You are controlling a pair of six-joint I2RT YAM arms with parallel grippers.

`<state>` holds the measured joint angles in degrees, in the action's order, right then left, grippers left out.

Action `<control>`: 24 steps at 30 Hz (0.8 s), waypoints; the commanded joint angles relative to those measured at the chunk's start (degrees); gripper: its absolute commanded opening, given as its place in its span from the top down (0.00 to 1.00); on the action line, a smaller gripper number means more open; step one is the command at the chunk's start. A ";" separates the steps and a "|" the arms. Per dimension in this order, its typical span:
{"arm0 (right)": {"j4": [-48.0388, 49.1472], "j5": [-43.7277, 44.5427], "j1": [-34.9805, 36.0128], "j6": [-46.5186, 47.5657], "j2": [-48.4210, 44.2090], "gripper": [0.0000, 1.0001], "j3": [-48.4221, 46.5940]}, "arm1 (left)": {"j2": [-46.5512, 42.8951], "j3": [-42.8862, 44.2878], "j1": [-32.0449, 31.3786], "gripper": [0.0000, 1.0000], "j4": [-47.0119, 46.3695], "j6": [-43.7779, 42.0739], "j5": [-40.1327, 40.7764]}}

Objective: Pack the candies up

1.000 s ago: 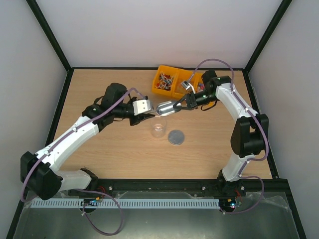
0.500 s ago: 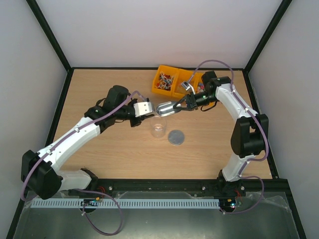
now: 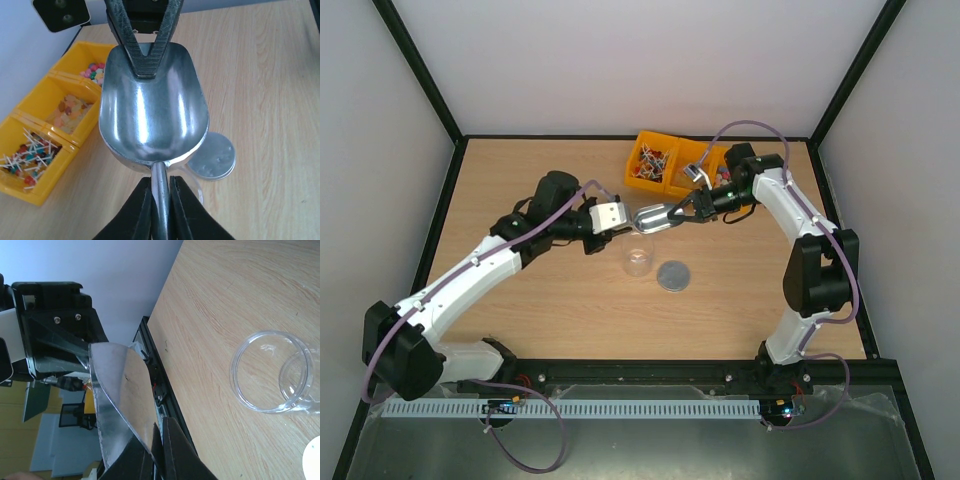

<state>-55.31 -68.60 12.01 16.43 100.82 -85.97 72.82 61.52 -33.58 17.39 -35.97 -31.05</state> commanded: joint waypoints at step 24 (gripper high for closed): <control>20.59 48.61 -15.84 0.64 27.09 0.01 -40.51 | 1.41 -0.07 8.97 0.98 -0.80 14.33 2.84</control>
<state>-37.19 -28.84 -2.07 16.56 122.74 -120.84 74.72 61.52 -25.26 17.21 -22.46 -28.08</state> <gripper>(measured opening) 0.963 0.075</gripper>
